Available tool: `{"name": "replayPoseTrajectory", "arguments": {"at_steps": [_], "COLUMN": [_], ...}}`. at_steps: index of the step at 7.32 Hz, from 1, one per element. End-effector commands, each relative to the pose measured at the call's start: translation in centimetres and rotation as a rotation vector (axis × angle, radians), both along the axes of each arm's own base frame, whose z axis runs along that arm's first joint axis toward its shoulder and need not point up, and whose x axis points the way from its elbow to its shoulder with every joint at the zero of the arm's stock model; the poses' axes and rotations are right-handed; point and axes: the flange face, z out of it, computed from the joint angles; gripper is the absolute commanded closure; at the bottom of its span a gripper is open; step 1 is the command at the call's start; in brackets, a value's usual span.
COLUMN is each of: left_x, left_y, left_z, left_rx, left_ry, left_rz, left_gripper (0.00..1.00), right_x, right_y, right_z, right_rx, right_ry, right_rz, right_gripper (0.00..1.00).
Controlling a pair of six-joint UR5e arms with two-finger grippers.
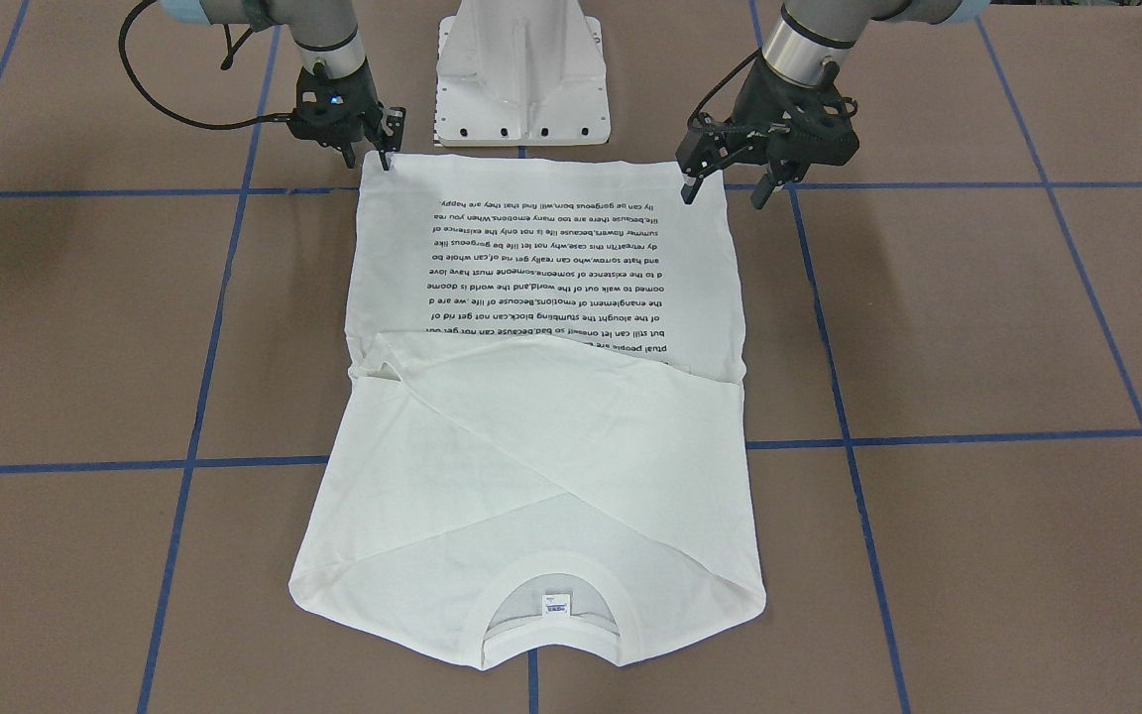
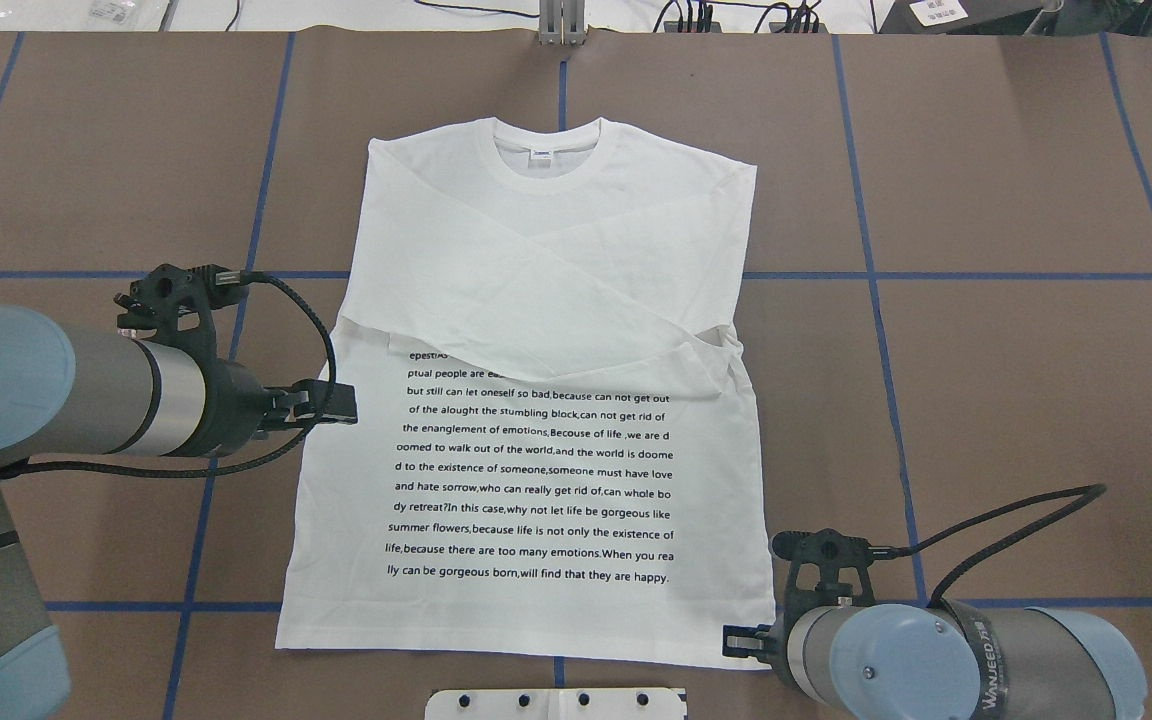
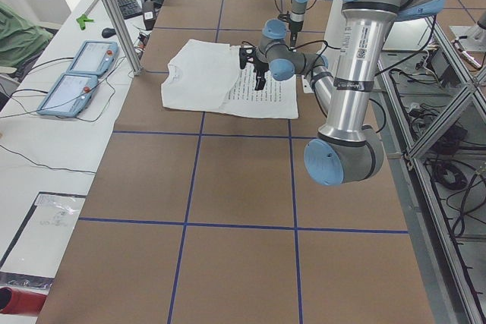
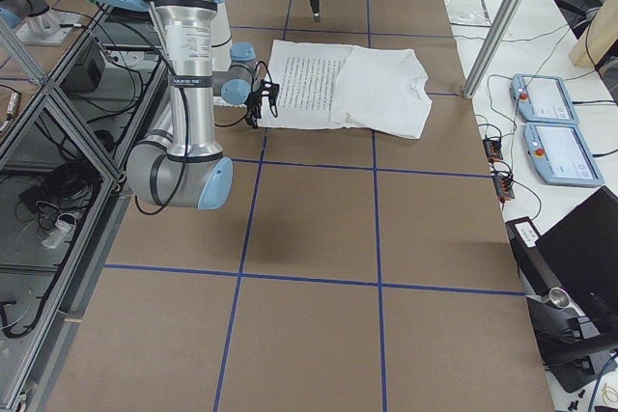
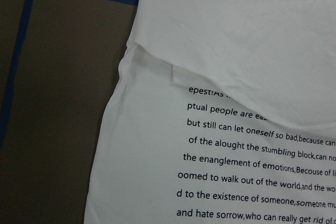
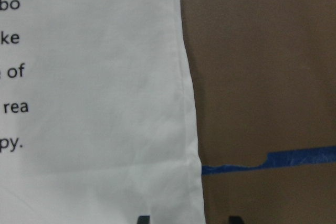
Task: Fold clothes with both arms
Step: 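Grasp the shirt side edges with both grippers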
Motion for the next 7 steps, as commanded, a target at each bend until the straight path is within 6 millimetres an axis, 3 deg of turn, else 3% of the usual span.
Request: {"name": "replayPoseTrajectory", "arguments": {"at_steps": [1,3,7], "left_x": [0.1,0.0,0.1], "left_y": [0.1,0.0,0.0], "left_z": [0.0,0.0,0.0], "left_rx": [0.0,-0.001,-0.005], "left_ry": [0.001,-0.001,-0.001], "left_rz": [0.002,-0.003,-0.001], "left_gripper": [0.01,0.01,0.01], "right_x": [-0.9,-1.7,-0.9], "right_y": [-0.2,-0.2,-0.4], "right_z": [0.9,0.3,-0.8], "right_rx": [-0.001,-0.002,-0.018], "right_ry": [0.02,0.012,-0.008], "right_rz": [0.001,0.001,-0.005], "right_gripper": [0.36,0.38,0.39]}}
